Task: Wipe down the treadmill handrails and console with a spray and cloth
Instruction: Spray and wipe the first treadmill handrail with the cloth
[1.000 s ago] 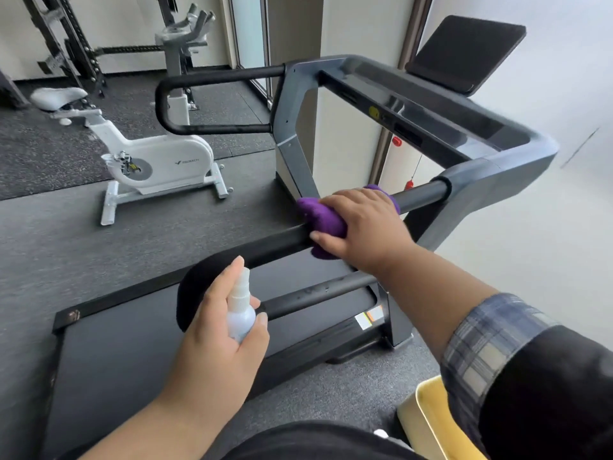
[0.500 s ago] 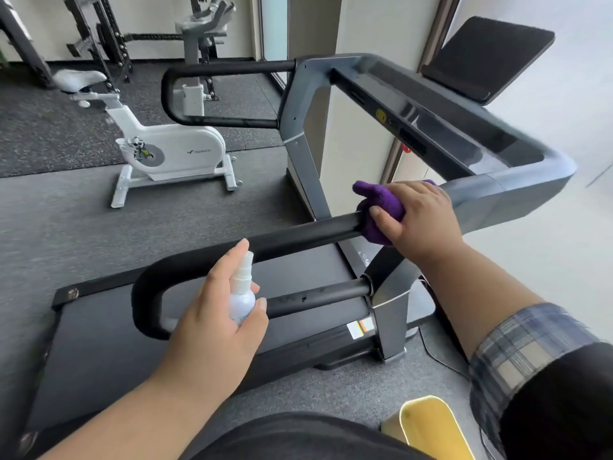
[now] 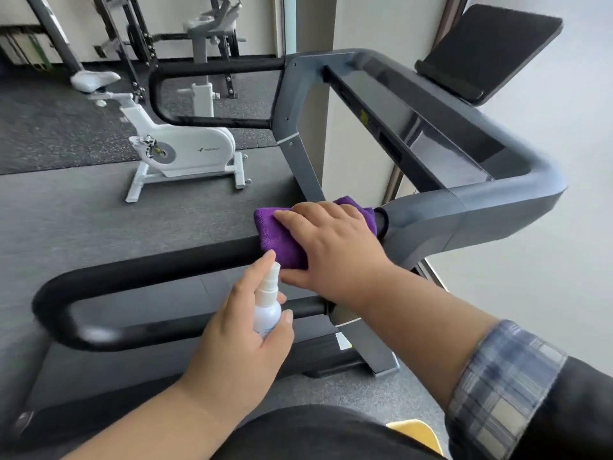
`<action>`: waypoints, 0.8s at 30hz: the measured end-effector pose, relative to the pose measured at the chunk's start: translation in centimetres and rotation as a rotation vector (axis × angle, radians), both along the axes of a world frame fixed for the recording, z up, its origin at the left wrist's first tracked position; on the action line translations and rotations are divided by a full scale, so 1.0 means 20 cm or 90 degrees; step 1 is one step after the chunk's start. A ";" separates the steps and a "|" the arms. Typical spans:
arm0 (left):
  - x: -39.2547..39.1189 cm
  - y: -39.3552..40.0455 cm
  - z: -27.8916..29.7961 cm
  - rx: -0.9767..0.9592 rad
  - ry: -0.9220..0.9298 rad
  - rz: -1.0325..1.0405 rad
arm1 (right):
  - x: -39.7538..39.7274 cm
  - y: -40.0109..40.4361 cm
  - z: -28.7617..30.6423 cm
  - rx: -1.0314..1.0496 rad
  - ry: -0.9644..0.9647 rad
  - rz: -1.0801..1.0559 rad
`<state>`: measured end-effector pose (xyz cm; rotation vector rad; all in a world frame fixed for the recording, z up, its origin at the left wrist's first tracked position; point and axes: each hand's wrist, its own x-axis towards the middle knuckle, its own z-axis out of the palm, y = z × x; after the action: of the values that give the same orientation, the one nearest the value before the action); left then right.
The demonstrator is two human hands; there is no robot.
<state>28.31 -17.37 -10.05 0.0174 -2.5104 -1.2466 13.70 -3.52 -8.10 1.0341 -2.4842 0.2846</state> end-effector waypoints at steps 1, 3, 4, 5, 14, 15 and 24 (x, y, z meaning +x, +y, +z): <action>-0.01 0.03 -0.01 -0.001 -0.002 0.007 | -0.03 0.06 0.01 0.019 -0.010 0.010; -0.02 0.06 -0.03 -0.003 0.000 0.028 | -0.07 0.16 0.02 0.034 -0.025 -0.006; -0.02 0.07 -0.03 -0.006 0.006 0.043 | -0.08 0.17 0.02 0.034 -0.023 -0.019; -0.02 0.08 -0.04 -0.004 0.009 0.062 | -0.08 0.17 0.01 0.036 -0.018 -0.031; 0.14 0.03 -0.07 0.047 -0.005 0.193 | 0.00 -0.15 0.00 0.062 0.005 0.025; 0.16 0.01 -0.06 0.048 -0.003 0.212 | 0.02 -0.22 0.01 0.069 0.003 0.038; 0.36 -0.26 -0.04 0.048 0.020 0.268 | 0.25 -0.74 0.04 0.163 -0.004 0.105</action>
<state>35.54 -22.49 -10.76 0.5116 -2.2697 -1.1481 18.76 -18.24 -7.28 1.3467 -2.4899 0.0170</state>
